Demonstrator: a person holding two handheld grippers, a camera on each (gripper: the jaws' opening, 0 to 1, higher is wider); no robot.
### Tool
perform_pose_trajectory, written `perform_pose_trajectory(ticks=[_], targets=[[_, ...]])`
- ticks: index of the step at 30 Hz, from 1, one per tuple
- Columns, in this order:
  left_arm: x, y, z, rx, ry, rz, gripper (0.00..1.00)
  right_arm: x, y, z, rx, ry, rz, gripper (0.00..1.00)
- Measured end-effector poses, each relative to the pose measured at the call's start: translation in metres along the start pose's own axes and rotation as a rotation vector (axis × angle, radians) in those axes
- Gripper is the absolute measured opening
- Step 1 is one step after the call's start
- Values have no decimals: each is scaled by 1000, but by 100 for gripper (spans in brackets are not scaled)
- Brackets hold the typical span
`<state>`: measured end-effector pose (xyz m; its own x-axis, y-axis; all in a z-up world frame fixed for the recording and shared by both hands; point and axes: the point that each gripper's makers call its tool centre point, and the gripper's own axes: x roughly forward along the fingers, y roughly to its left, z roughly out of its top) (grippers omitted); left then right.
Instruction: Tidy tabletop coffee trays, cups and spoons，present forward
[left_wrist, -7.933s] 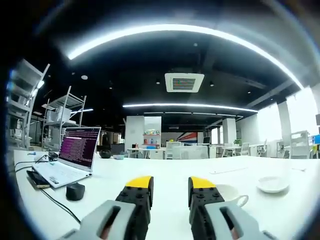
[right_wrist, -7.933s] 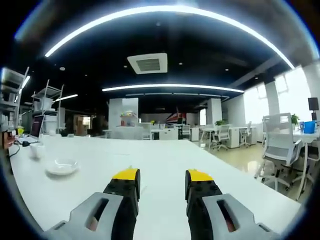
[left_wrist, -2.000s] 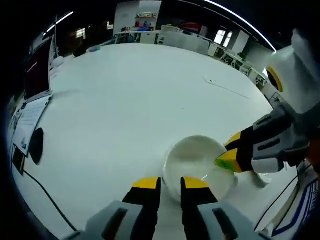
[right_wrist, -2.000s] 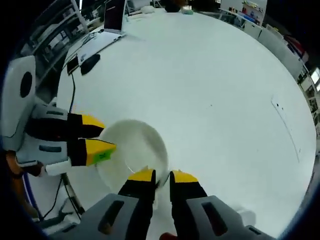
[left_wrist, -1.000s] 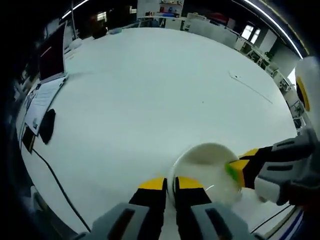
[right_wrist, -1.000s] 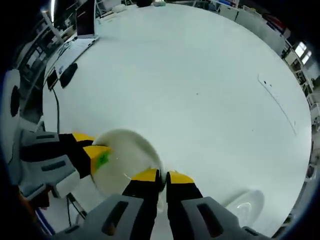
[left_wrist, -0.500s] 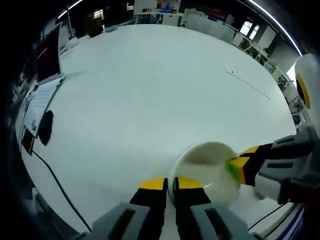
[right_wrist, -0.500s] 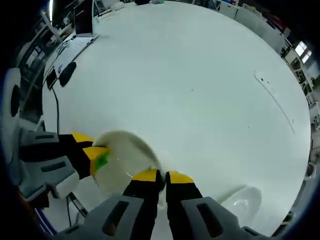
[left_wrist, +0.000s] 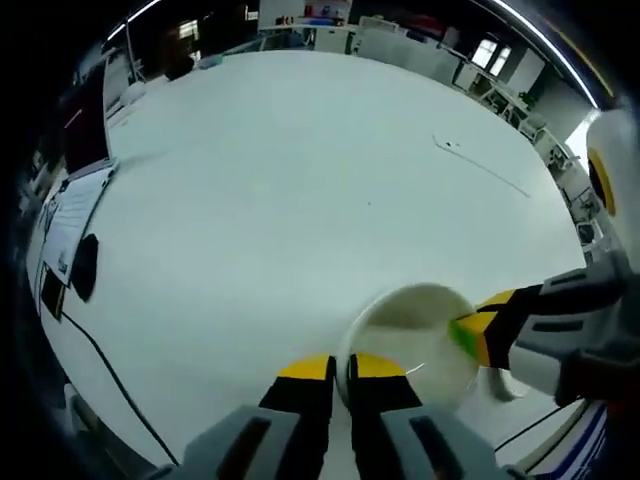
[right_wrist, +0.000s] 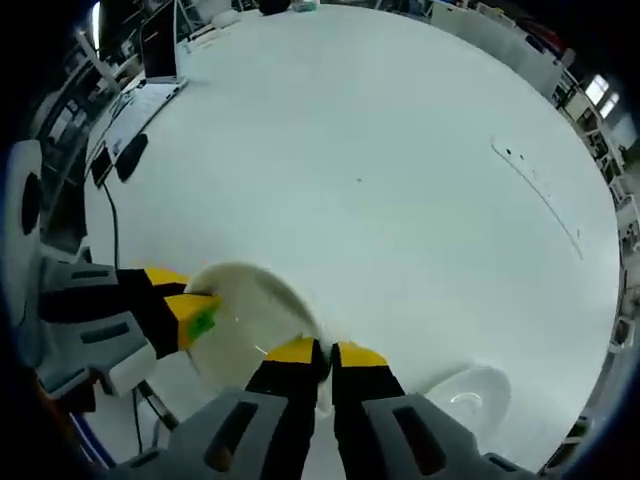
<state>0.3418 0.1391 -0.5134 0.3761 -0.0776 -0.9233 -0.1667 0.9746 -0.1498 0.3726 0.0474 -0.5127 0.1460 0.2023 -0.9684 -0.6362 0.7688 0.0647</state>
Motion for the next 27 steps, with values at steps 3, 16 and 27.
perform_pose_trajectory(ticks=[3,16,27], targets=[[1,-9,0,8,5,-9,7,-4,-9,-3,5,0,-9,5],[-11,-72,-1,97,6,-53,7,-33,-54,-29,75,-9,-40,5],[-6,-115,12,164,15,-104,8,-50,-94,-50,141,-12,-72,5]])
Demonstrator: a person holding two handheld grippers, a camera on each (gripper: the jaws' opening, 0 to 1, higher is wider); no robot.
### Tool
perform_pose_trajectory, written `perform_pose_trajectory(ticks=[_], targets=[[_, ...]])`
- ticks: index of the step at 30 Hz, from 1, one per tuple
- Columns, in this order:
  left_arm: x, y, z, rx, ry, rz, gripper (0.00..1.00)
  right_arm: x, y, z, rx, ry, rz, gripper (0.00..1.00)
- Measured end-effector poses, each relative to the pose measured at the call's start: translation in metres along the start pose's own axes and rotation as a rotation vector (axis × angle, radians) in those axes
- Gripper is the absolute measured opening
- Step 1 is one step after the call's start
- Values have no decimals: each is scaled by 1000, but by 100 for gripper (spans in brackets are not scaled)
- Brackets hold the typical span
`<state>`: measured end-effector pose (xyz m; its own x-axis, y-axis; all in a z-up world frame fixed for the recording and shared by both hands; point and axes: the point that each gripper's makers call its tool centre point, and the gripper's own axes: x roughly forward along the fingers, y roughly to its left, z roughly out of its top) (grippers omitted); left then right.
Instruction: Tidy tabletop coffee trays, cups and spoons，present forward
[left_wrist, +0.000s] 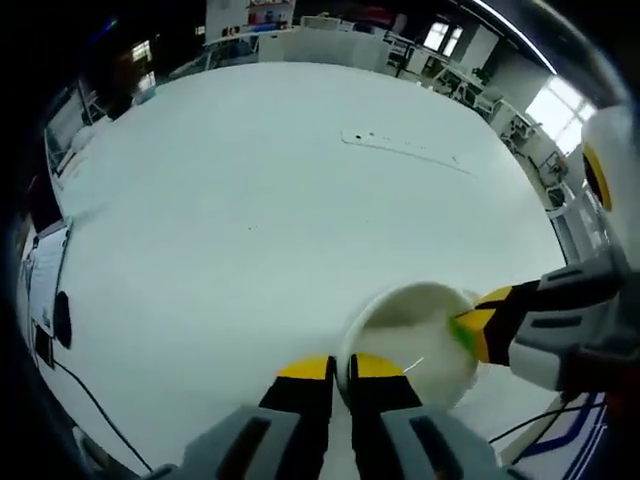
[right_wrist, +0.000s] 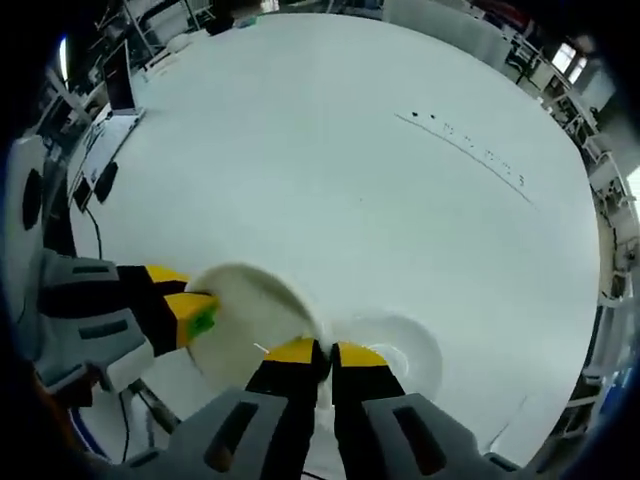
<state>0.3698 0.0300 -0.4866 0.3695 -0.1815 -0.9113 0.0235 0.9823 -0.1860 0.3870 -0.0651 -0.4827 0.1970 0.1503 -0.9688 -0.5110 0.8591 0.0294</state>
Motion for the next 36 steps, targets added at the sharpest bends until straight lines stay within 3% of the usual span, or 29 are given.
perform_pose_trajectory(ticks=[4,6,12,18,23,28,30,36], targets=[[3,-24,-5,28,1,-24,8,-4,-18,-14,30,2,-12,5],[1,-39,-14,46,1,-32,8,-6,-27,-18,42,0,-19,5],[10,-62,-14,72,23,-57,8,-9,-45,-40,71,20,-30,5],[10,-85,-34,96,39,-68,8,-7,-62,-48,88,32,-30,5],[20,-94,-35,107,65,-77,8,-3,-70,-63,97,56,-33,5],[27,-100,-43,122,92,-79,8,6,-78,-65,106,84,-26,5],[33,-98,-36,124,103,-81,8,8,-77,-71,110,91,-18,5],[39,-100,-38,120,127,-95,8,13,-79,-74,114,108,-6,5]])
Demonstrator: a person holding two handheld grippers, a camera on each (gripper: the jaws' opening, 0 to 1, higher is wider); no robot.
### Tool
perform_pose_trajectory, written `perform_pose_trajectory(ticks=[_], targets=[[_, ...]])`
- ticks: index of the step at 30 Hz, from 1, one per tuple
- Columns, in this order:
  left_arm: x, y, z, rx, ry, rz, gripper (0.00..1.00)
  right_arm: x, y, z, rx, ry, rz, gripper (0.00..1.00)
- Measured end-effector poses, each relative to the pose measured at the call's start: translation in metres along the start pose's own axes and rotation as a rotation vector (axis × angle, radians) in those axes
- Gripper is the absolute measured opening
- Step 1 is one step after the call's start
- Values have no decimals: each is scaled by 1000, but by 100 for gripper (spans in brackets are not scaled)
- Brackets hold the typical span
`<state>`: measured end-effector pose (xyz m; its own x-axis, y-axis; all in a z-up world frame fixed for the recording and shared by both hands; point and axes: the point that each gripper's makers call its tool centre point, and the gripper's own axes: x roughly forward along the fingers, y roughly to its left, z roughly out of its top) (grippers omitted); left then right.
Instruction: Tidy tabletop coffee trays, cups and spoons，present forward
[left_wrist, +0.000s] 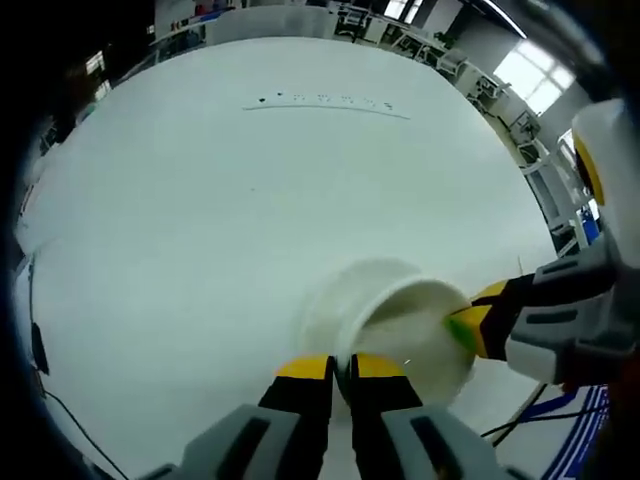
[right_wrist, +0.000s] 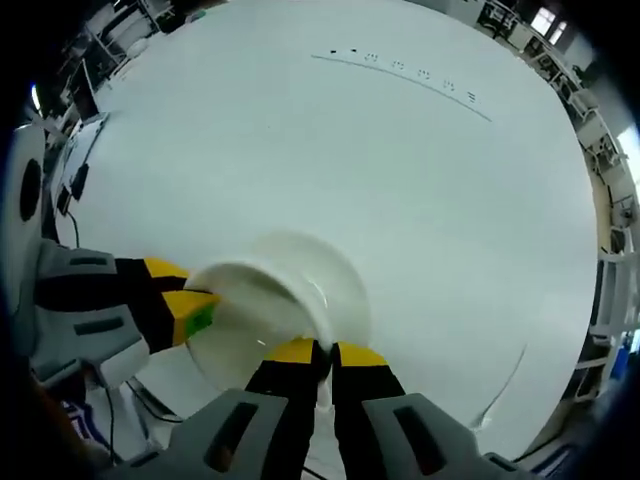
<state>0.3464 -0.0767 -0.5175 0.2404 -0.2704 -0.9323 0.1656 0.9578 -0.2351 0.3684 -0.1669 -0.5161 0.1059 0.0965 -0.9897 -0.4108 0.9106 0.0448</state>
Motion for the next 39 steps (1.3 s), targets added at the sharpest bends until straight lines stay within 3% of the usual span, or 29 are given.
perform_pose_trajectory(ticks=[7,10,20,24,32,34,36,39], targets=[[3,0,3,6,11,-5,8,1,-1,-7,9,16,14,5],[3,-1,1,11,12,-3,9,3,-3,-2,2,7,17,6],[6,0,14,52,-61,-27,11,6,-5,-3,-31,-54,35,6],[7,1,14,31,-67,-51,11,6,-6,-2,-39,-61,36,7],[5,-4,9,44,-104,-60,11,5,-3,-4,-86,-142,54,8],[6,-3,15,77,-134,-69,12,5,-3,-5,-86,-144,55,8],[5,-2,23,110,-189,-77,11,6,-6,2,-77,-187,85,8],[5,-1,20,99,-184,-91,11,8,-10,14,-79,-214,103,9]])
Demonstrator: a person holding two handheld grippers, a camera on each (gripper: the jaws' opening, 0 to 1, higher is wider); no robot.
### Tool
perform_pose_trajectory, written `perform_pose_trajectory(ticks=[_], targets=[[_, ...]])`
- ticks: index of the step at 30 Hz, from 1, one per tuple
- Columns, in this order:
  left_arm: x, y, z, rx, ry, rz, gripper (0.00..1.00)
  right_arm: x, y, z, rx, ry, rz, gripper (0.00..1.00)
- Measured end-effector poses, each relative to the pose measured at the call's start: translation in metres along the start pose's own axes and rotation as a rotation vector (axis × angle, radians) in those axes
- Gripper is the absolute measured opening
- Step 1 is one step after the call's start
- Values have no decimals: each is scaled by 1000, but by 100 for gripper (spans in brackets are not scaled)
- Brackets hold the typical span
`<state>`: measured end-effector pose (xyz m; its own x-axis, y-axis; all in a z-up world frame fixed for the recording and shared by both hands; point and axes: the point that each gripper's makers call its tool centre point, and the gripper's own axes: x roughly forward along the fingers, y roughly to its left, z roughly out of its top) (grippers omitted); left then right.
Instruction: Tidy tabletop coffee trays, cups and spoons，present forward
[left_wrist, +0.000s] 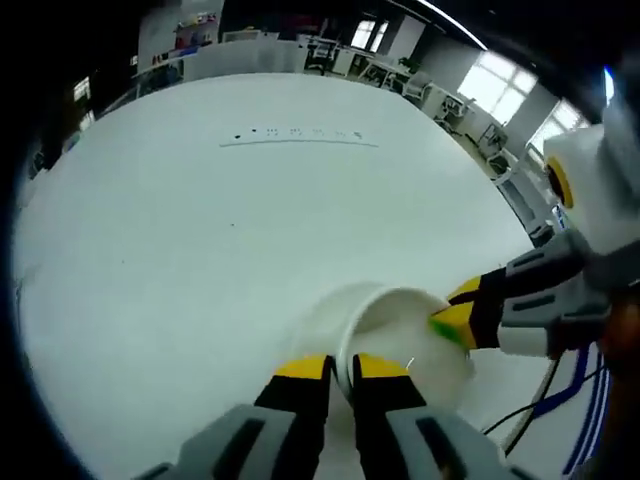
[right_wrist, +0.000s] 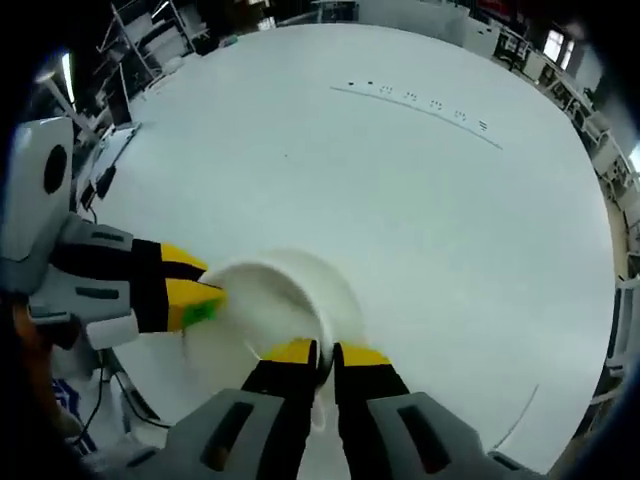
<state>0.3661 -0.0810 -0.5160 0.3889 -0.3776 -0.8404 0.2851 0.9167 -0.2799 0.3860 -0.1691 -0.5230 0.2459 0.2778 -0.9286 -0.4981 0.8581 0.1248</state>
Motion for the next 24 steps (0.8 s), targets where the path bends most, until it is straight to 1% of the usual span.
perform_pose_trajectory(ticks=[1,2,3,4,5,6,7,8,9,11,12,13,14,15,16,17,18,19,20,22,23,24], targets=[[-1,-1,2,25,-26,-1,11,1,-1,5,-30,-34,-4,8],[-2,-2,1,35,-30,0,11,0,0,4,-25,-28,-6,8],[-1,0,4,51,-38,1,11,-1,1,3,-38,-35,-10,9],[-1,0,7,73,-57,-2,11,-2,2,4,-62,-54,-13,9],[-1,0,8,80,-62,-4,11,-4,2,6,-75,-68,-9,10],[-2,1,10,85,-64,-4,12,-5,4,10,-99,-104,0,12],[-3,0,11,104,-79,-12,12,-8,5,8,-101,-109,-6,16],[-5,-2,12,118,-98,-21,13,-9,7,10,-127,-126,5,18],[-7,-4,14,115,-119,-29,14,-11,10,13,-150,-156,18,19],[-10,-10,19,132,-171,-51,19,-15,12,12,-156,-171,7,20],[-13,-12,21,147,-191,-58,22,-20,16,16,-189,-221,8,21],[-15,-13,26,173,-228,-55,23,-25,20,13,-194,-239,5,21],[-18,-14,26,180,-240,-52,23,-30,25,13,-202,-272,14,21],[-21,-16,29,186,-266,-61,23,-36,28,15,-206,-309,25,22],[-24,-18,29,189,-279,-68,23,-41,30,14,-215,-327,32,23],[-29,-21,33,212,-320,-80,24,-47,33,13,-232,-356,38,24],[-34,-22,33,220,-345,-82,24,-54,34,16,-242,-408,38,26],[-41,-26,32,258,-374,-99,24,-63,34,15,-240,-444,31,26],[-45,-28,30,270,-389,-105,24,-71,35,17,-243,-480,40,26],[-56,-31,31,317,-454,-105,24,-87,35,20,-222,-549,56,26],[-59,-29,29,304,-467,-94,24,-96,37,20,-218,-595,65,26],[-64,-31,31,328,-506,-104,25,-104,36,18,-207,-620,65,26]])
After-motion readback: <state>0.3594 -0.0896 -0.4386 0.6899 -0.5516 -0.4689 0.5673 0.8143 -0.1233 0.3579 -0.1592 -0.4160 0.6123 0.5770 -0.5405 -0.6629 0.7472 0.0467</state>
